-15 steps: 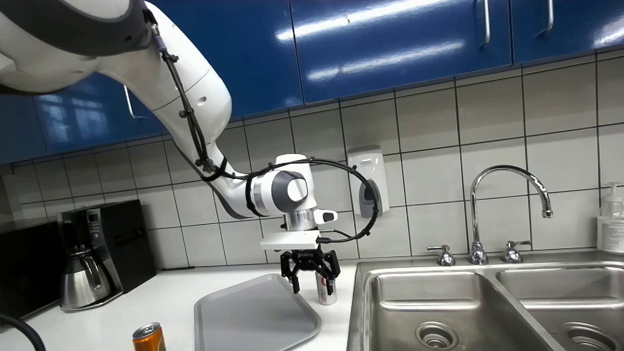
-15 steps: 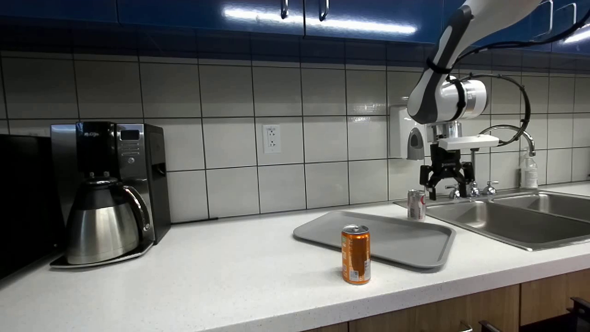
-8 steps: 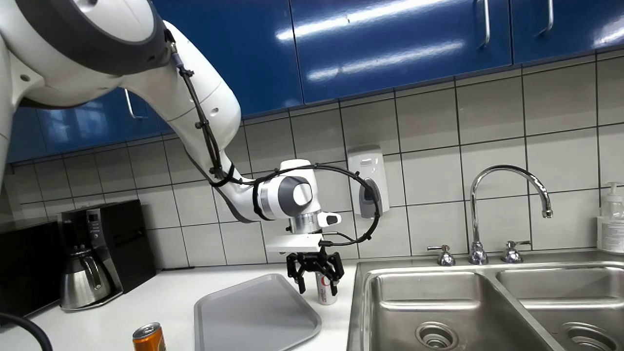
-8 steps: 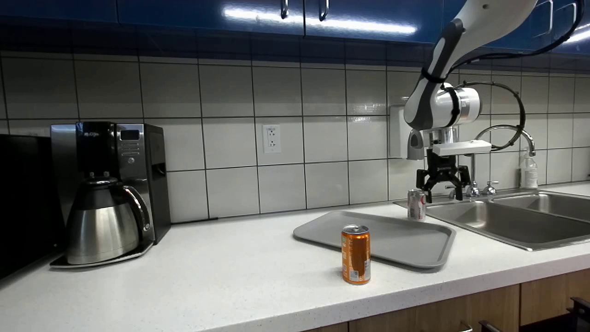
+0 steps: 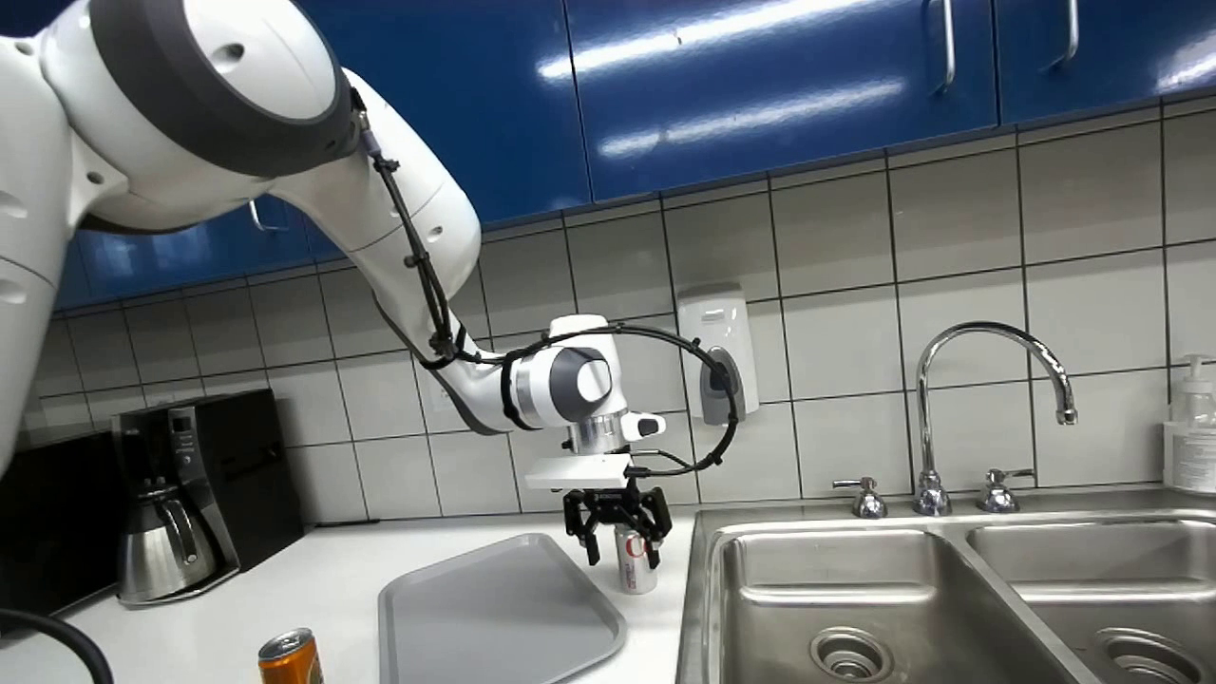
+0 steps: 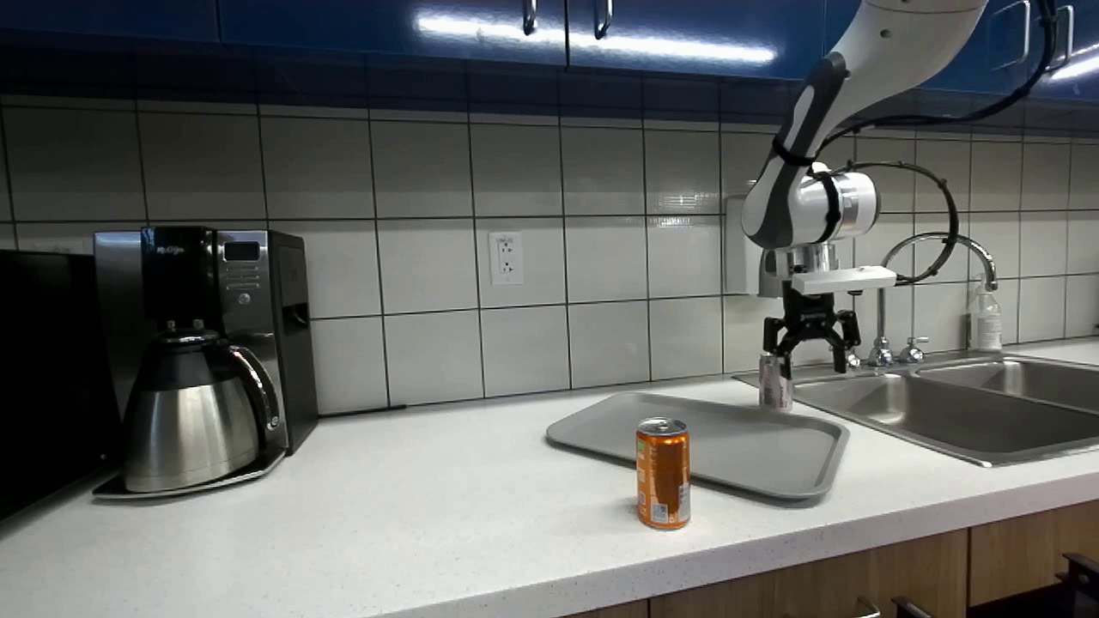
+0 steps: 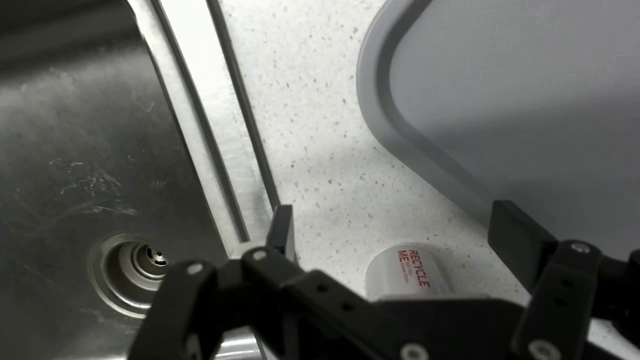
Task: Put the cans onto the tray
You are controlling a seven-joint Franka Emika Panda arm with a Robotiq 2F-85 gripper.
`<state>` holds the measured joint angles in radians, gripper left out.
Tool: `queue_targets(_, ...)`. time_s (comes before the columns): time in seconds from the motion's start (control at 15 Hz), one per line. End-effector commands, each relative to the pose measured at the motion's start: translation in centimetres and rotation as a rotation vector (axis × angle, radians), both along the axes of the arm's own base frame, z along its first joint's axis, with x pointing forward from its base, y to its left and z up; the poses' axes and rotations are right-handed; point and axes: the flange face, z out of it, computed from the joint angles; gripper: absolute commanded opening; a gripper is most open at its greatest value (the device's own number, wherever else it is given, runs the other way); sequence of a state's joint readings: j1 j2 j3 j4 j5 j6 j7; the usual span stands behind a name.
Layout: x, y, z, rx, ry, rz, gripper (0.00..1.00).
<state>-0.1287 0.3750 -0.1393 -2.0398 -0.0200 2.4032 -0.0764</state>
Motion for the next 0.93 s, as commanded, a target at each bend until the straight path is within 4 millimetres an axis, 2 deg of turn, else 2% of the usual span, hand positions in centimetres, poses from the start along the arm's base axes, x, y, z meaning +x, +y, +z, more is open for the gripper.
queue_targets(0.0,1.8,0.2,-0.1,0.003,-0.005,-0.021,1.0)
queue_targets(0.87,5.8,0.2,-1.3,-0.007,-0.027,-0.031,1.0)
